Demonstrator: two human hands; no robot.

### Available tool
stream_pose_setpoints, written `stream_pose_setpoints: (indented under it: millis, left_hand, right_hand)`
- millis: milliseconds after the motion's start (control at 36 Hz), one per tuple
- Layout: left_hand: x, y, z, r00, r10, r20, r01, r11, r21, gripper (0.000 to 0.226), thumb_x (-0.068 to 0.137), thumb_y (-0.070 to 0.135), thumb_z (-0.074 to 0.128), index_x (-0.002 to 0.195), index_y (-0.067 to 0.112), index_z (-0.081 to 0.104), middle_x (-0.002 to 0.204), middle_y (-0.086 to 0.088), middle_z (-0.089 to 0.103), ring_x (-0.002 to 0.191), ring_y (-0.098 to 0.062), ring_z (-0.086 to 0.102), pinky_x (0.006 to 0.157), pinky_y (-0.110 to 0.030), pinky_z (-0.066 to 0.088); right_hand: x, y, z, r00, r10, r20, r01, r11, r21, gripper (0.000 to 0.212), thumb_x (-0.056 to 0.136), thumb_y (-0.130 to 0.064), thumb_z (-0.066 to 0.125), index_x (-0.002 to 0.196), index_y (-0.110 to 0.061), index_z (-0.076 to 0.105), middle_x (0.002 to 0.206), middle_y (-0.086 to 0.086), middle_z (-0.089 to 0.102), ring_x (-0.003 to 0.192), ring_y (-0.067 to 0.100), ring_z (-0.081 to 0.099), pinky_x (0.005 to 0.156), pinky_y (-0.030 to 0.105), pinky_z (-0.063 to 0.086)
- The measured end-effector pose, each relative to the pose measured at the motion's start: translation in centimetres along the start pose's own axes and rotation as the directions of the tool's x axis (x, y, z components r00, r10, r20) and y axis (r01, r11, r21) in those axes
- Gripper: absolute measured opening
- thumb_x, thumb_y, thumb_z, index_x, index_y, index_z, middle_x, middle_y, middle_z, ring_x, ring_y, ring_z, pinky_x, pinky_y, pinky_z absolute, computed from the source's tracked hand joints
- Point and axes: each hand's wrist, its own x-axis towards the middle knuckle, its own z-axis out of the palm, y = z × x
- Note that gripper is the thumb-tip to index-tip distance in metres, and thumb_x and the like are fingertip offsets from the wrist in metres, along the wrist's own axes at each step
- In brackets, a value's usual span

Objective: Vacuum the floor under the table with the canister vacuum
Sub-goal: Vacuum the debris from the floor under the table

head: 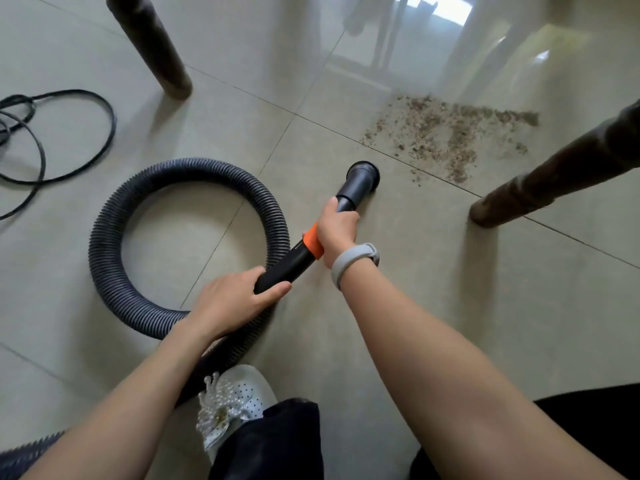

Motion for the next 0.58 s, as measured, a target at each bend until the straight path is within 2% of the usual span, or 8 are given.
stream_pose_setpoints:
  millis: [56, 111, 194, 278, 333, 417, 500, 583]
  left_hand:
    - [0.1, -0.1, -0.5, 0.999, -0.023, -0.027, 0.022, 0.999, -0.031, 0.068, 0.071, 0.084, 0.025, 0.09, 0.026, 0.055, 0.073, 0.005, 0.063, 0.076, -0.022, 0.06, 0.067, -0.033, 0.046]
    - [0.0, -0.5, -0.9, 0.999, -0.038, -0.029, 0.037, 0.998, -0.045, 0.071, 0.068, 0.085, 0.02, 0.086, 0.025, 0.054, 0.069, 0.005, 0.063, 0.072, -0.02, 0.061, 0.069, -0.033, 0.049]
    - [-0.5, -1.2, -1.3, 0.996, -0.087, 0.011, 0.088, 0.988, -0.125, 0.063, 0.075, 0.081, 0.029, 0.082, 0.025, 0.055, 0.065, 0.005, 0.063, 0.07, -0.02, 0.063, 0.071, -0.033, 0.05]
    - [-1.7, -2.3, -1.8, 0.992, -0.123, 0.036, 0.127, 0.979, -0.158, 0.074, 0.064, 0.086, 0.025, 0.076, 0.021, 0.057, 0.061, 0.003, 0.063, 0.065, -0.018, 0.063, 0.07, -0.034, 0.052]
    - [-2.5, -3.1, -1.9, 0.99, -0.127, 0.054, 0.132, 0.984, -0.119, 0.079, 0.058, 0.089, 0.019, 0.072, 0.02, 0.055, 0.061, 0.004, 0.063, 0.063, -0.016, 0.062, 0.069, -0.033, 0.051]
    - [-3.3, -3.6, -1.6, 0.978, -0.139, 0.153, 0.153, 0.985, -0.081, 0.074, 0.057, 0.09, 0.021, 0.069, 0.023, 0.051, 0.06, 0.007, 0.06, 0.063, -0.014, 0.06, 0.066, -0.03, 0.047]
    - [-3.6, -3.2, -1.0, 0.961, -0.125, 0.246, 0.165, 0.975, -0.149, 0.065, 0.057, 0.087, 0.028, 0.066, 0.026, 0.049, 0.06, 0.009, 0.055, 0.064, -0.016, 0.056, 0.063, -0.03, 0.041]
    - [-4.1, -3.4, -0.6, 0.953, -0.126, 0.274, 0.195, 0.951, -0.241, 0.061, 0.059, 0.083, 0.033, 0.069, 0.025, 0.05, 0.061, 0.008, 0.057, 0.062, -0.015, 0.056, 0.063, -0.03, 0.042]
  right_hand:
    - [0.2, -0.8, 0.5, 1.0, -0.005, 0.02, 0.006, 1.0, -0.022, 0.052, 0.098, -0.038, 0.039, 0.131, 0.002, 0.032, 0.129, 0.021, 0.052, 0.111, 0.038, 0.057, 0.098, 0.042, 0.045]
    - [0.7, -1.2, 0.9, 0.997, 0.004, 0.071, -0.002, 0.999, -0.036, 0.055, 0.099, -0.037, 0.039, 0.135, 0.003, 0.028, 0.134, 0.019, 0.049, 0.118, 0.034, 0.052, 0.099, 0.036, 0.041]
    - [0.2, -1.5, 1.7, 0.993, 0.03, 0.112, -0.025, 0.998, -0.052, 0.056, 0.1, -0.036, 0.038, 0.138, 0.004, 0.025, 0.138, 0.019, 0.045, 0.123, 0.033, 0.047, 0.098, 0.035, 0.037]
    - [-0.9, -0.5, 2.6, 0.99, 0.054, 0.131, -0.048, 0.997, -0.054, 0.056, 0.101, -0.036, 0.036, 0.138, 0.004, 0.024, 0.139, 0.019, 0.044, 0.124, 0.034, 0.046, 0.101, 0.037, 0.037]
    - [-1.9, 0.9, 3.0, 0.991, 0.062, 0.117, -0.056, 0.997, -0.051, 0.057, 0.1, -0.039, 0.036, 0.136, 0.004, 0.026, 0.137, 0.02, 0.046, 0.122, 0.036, 0.049, 0.103, 0.039, 0.039]
    - [-3.5, 3.0, 3.9, 0.99, 0.078, 0.119, -0.077, 0.997, -0.009, 0.06, 0.094, -0.049, 0.037, 0.128, 0.0, 0.03, 0.128, 0.022, 0.054, 0.111, 0.039, 0.058, 0.098, 0.046, 0.046]
    - [-3.2, 5.5, 4.9, 0.988, 0.078, 0.131, -0.076, 0.997, -0.018, 0.073, 0.079, -0.061, 0.034, 0.122, -0.002, 0.029, 0.122, 0.023, 0.056, 0.107, 0.042, 0.06, 0.094, 0.05, 0.048]
    - [-4.6, 5.3, 5.0, 0.985, 0.089, 0.149, -0.081, 0.995, -0.06, 0.065, 0.09, -0.054, 0.037, 0.125, 0.0, 0.028, 0.121, 0.02, 0.053, 0.114, 0.04, 0.056, 0.098, 0.048, 0.045]
